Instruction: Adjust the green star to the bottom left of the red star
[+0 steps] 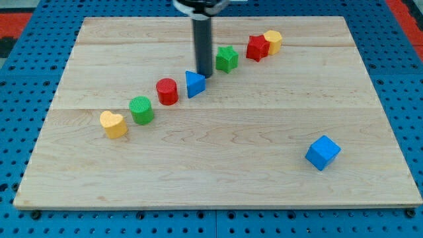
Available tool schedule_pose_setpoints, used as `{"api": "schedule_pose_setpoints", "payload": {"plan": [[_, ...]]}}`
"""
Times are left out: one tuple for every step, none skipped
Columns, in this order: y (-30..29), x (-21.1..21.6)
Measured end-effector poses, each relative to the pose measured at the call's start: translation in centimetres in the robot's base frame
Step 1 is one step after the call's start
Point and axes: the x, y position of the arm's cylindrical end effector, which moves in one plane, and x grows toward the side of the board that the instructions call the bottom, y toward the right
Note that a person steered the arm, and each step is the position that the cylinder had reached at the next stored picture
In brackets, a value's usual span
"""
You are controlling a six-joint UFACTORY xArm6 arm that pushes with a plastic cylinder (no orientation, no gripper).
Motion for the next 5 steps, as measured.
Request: {"api": "schedule_pose_setpoints", "payload": {"plan": [[3.7,2.0],[5.3,-1.0],[5.6,-3.0],[5.9,-3.4],[5.7,-3.4]]}}
